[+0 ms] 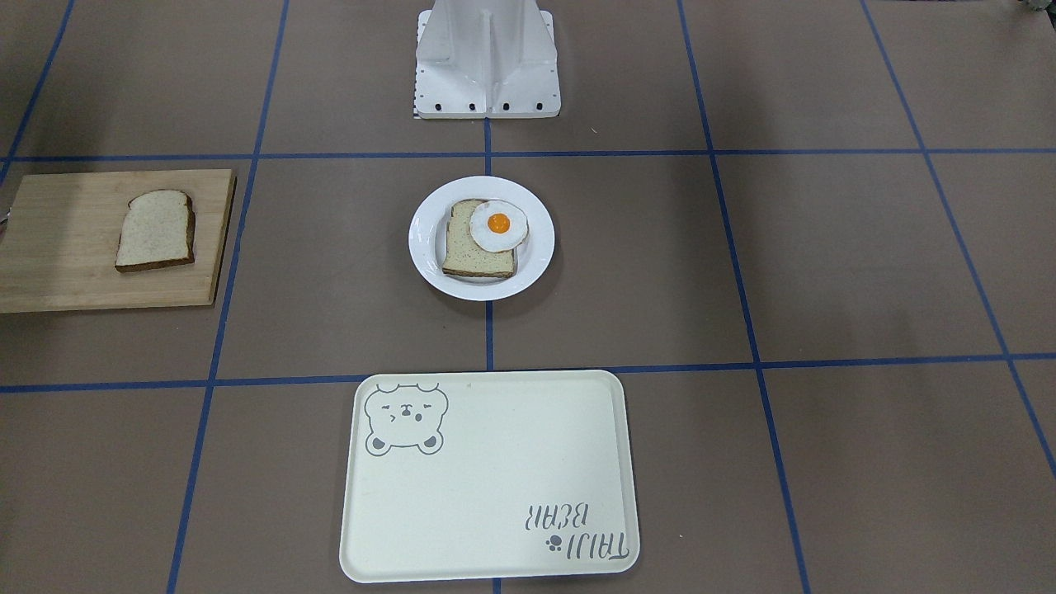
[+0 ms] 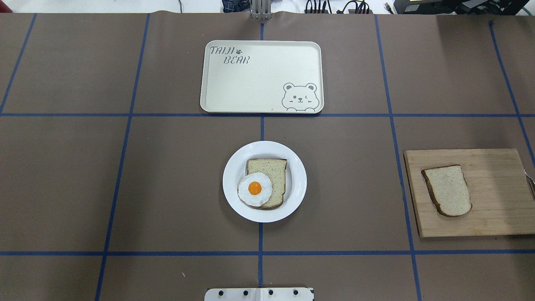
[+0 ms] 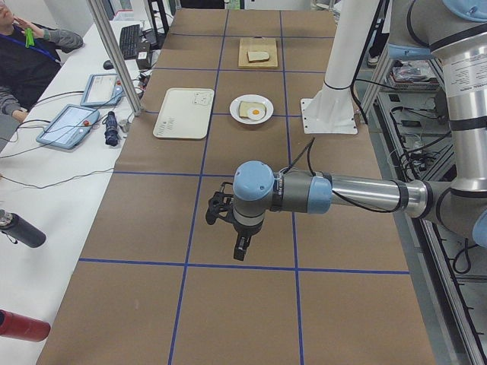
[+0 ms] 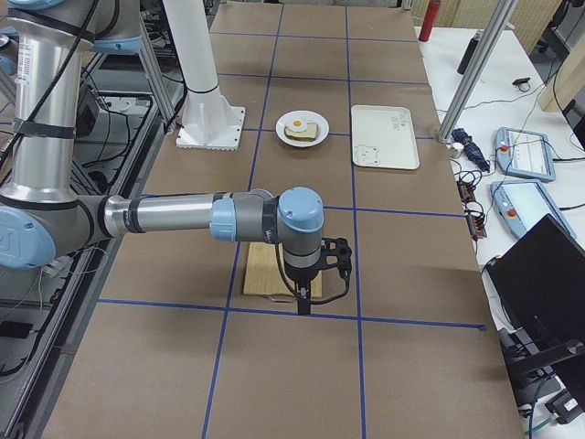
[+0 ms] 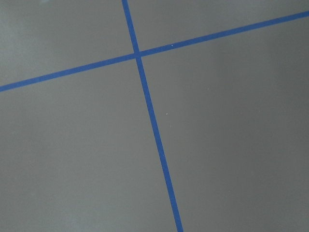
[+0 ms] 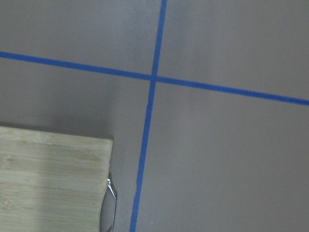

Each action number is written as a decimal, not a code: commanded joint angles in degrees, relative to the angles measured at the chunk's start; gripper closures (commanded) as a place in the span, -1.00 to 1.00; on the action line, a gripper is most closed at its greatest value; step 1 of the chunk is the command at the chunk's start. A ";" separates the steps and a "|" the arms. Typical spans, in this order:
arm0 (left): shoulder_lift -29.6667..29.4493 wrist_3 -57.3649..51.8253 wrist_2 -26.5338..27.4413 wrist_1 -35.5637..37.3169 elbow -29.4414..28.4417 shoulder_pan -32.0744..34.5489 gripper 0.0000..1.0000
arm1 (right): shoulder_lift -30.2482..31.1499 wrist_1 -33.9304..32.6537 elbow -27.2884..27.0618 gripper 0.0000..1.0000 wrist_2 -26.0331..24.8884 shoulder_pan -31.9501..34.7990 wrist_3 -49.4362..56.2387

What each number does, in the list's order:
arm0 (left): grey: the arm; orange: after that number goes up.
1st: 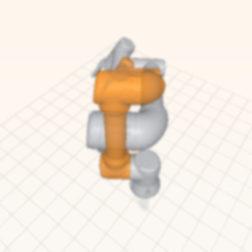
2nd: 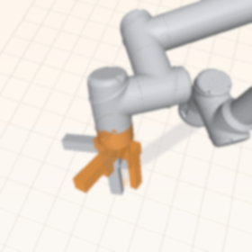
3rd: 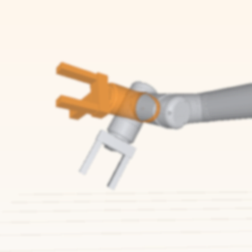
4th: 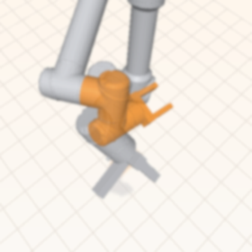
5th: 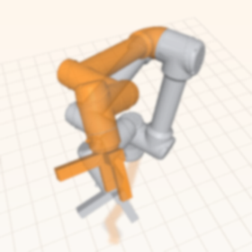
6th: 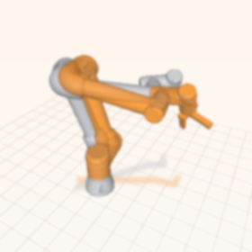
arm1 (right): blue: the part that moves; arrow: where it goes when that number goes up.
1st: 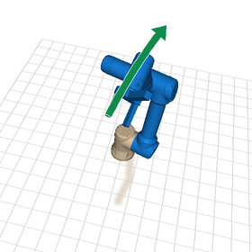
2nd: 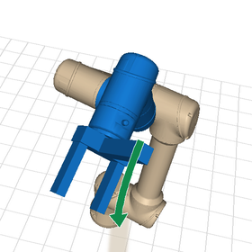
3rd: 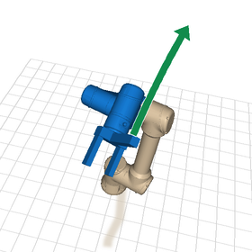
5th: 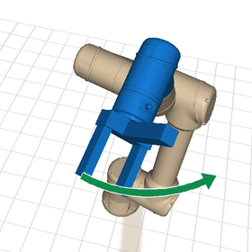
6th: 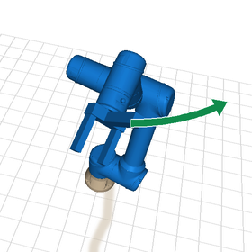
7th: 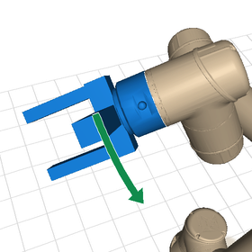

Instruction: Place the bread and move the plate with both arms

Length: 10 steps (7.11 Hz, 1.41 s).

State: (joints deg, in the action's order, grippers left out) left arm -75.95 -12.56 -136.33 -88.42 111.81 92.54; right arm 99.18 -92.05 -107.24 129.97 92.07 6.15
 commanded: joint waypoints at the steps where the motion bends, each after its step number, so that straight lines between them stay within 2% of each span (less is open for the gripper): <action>1: -6.27 0.25 -0.07 -0.87 -1.05 1.05 -0.96 | -2.14 10.61 2.88 -1.00 2.47 -0.05 -0.43; 2: -8.93 0.51 -0.25 -2.18 -3.42 2.02 -0.96 | -1.80 11.62 4.30 -1.00 4.22 -0.05 0.61; 4: -8.60 0.43 -0.25 -4.99 -4.31 2.20 -0.96 | -1.09 21.76 6.16 -1.00 5.29 -0.40 -0.42; 5: -8.86 0.52 -0.25 -5.44 -4.32 2.20 -0.96 | -1.79 22.52 7.12 -1.00 7.47 -3.71 -4.96; 7: -8.69 0.43 -0.34 -5.62 -4.23 2.20 -0.96 | -1.71 26.89 5.29 -1.00 10.56 -10.21 -21.96; 8: -8.60 0.43 -0.42 -5.97 -4.23 2.20 -0.96 | -1.10 34.49 5.37 -1.00 10.13 -14.25 -32.93; 10: -8.60 0.43 -0.42 -6.06 -4.06 2.20 -0.96 | 1.09 45.06 5.55 -1.00 4.37 -25.05 -48.10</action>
State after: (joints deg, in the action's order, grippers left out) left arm -84.58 -12.09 -136.74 -94.41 107.66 94.72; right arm 98.87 -53.48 -101.76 137.72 73.28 -32.88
